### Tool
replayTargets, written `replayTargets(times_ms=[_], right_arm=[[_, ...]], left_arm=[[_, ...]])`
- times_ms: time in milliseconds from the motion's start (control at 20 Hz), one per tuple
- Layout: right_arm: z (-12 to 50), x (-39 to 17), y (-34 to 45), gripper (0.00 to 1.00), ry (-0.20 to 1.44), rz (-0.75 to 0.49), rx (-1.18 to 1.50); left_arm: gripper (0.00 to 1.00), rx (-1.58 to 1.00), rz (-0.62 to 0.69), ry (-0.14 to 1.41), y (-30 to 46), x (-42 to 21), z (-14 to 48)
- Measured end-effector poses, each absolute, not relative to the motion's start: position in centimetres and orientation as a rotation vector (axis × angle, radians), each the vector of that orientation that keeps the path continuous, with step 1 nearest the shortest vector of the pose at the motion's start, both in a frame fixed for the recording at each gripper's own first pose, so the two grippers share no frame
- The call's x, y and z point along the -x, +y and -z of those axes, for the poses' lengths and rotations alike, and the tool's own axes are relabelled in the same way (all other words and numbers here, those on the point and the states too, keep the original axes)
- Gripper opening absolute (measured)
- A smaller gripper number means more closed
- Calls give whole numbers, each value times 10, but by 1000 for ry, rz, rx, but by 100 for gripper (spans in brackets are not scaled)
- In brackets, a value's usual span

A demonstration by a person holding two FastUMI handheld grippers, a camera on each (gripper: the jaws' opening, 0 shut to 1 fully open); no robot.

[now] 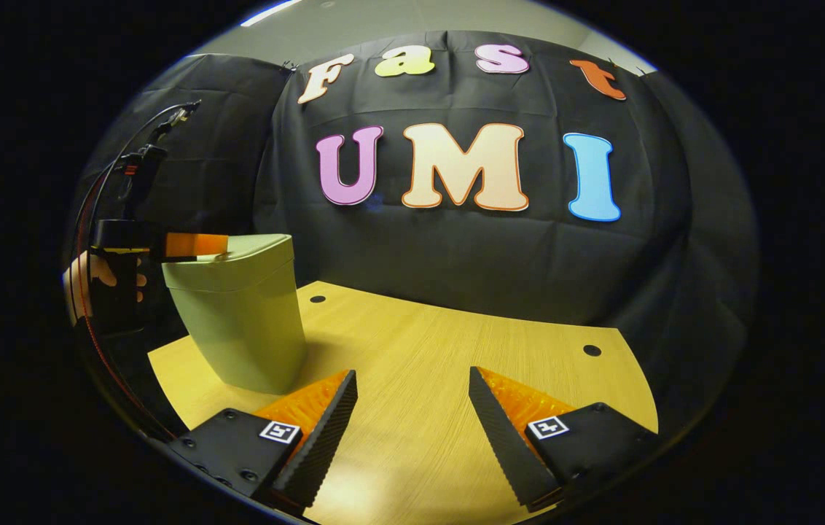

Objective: Press the lid of the desktop garbage bin to open it, pick up the crumpled paper on the desktop and throw it into the bin, then pick up the pop can on the desktop and drop it into the bin, and finally close the garbage bin lid.

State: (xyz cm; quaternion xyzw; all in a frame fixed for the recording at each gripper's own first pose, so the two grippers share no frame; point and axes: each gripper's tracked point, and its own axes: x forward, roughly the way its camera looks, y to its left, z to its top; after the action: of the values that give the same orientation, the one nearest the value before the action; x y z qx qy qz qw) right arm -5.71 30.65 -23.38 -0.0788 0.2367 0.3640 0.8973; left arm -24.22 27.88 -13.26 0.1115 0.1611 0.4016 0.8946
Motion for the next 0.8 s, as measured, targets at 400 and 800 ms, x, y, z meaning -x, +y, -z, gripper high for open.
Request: replayTargets(times_ms=[400,800], right_arm=[[214,41,319,98,471,-719,59],[120,-3,294,97,248,-579,-85]], left_arm=[[98,-235,-807,248,278,237,128],[92,-308,-602,94,199,188,103]])
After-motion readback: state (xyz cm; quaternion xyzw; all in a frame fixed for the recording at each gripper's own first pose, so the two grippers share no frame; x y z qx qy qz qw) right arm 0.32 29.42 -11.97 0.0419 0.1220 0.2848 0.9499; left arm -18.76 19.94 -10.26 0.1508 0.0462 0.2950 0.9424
